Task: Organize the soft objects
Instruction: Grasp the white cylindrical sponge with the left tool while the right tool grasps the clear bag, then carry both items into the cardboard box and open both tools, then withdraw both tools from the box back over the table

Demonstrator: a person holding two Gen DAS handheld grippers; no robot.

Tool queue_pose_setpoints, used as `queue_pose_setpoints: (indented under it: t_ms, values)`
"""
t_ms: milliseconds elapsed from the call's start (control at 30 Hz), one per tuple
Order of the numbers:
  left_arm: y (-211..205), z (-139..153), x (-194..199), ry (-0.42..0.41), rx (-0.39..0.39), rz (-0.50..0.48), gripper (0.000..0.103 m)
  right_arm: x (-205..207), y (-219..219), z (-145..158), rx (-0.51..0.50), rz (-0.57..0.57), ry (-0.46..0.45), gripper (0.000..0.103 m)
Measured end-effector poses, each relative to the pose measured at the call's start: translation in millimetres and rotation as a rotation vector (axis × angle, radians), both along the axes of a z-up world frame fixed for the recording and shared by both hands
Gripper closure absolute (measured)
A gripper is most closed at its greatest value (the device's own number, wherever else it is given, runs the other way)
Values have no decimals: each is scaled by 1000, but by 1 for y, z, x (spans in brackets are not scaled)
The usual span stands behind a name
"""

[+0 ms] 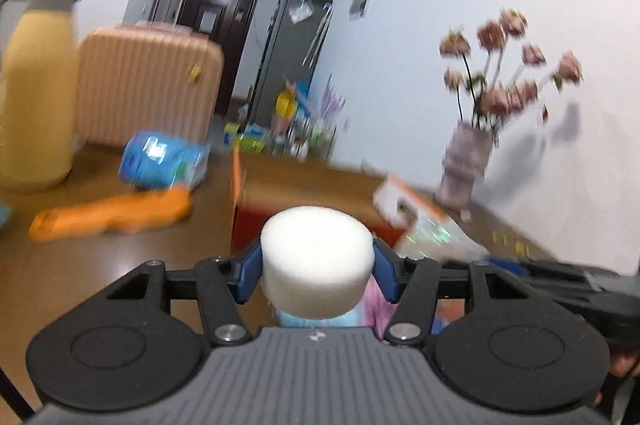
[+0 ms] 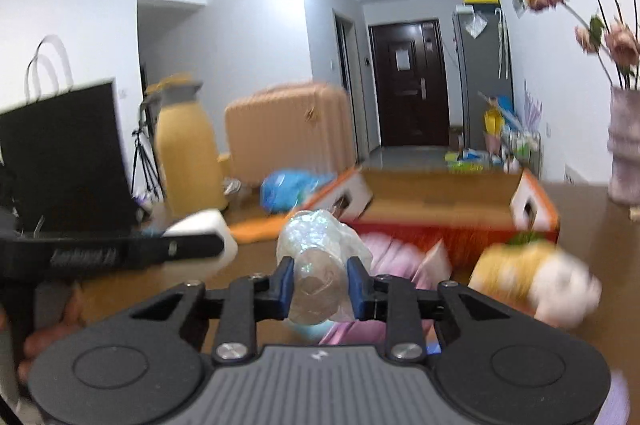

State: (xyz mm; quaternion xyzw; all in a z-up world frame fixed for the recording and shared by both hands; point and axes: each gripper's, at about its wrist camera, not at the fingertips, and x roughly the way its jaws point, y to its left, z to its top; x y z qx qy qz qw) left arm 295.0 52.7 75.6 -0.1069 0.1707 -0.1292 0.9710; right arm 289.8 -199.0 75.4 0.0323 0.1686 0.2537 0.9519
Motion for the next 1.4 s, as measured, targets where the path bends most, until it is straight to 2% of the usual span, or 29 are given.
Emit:
queue_pose_setpoints:
  t_ms: [100, 167, 267, 333, 400, 433, 467, 567, 600, 667, 767, 933, 1067, 1167, 1300, 1400]
  values:
    - [-10, 24, 85, 18, 38, -22, 44, 64, -26, 22, -10, -42, 10, 76]
    - [-20, 30, 149, 67, 71, -12, 44, 118, -41, 35, -26, -65, 67, 76]
    - [-40, 25, 239, 177, 156, 49, 44, 203, -53, 41, -68, -92, 139, 76]
    - [-52, 14, 289, 257, 200, 69, 44, 263, -54, 35, -140, -135, 188, 76]
    - [-63, 1, 319, 301, 265, 100, 40, 315, -50, 21, -219, -169, 243, 75]
    - [-66, -5, 330, 314, 297, 121, 29, 337, -49, 13, -246, -199, 254, 74]
    - [-69, -11, 337, 315, 325, 134, 24, 355, -46, 5, -286, -218, 264, 68]
    - [-66, -19, 341, 315, 341, 121, 23, 381, -36, -11, -343, -254, 287, 43]
    - [-64, -18, 341, 312, 327, 115, 22, 384, -36, -15, -333, -256, 288, 40]
    - [-62, -17, 337, 287, 317, 124, 20, 384, -36, -18, -309, -254, 293, 39]
    - [-65, -18, 335, 288, 330, 115, 20, 376, -35, -15, -302, -262, 245, 28]
    - [-64, 3, 317, 241, 344, 130, 19, 361, -47, 0, -246, -272, 258, 28]
    - [-58, 45, 273, 183, 327, 101, 14, 315, -53, 43, -247, -238, 182, 27]
    - [-50, 77, 230, 140, 314, 109, 9, 274, -63, 76, -240, -235, 124, 19]
    - [-45, 106, 170, 100, 317, 125, 7, 212, -80, 109, -238, -231, 66, 17]
    - [-43, 119, 123, 61, 307, 126, 4, 165, -89, 122, -239, -230, 39, 16]
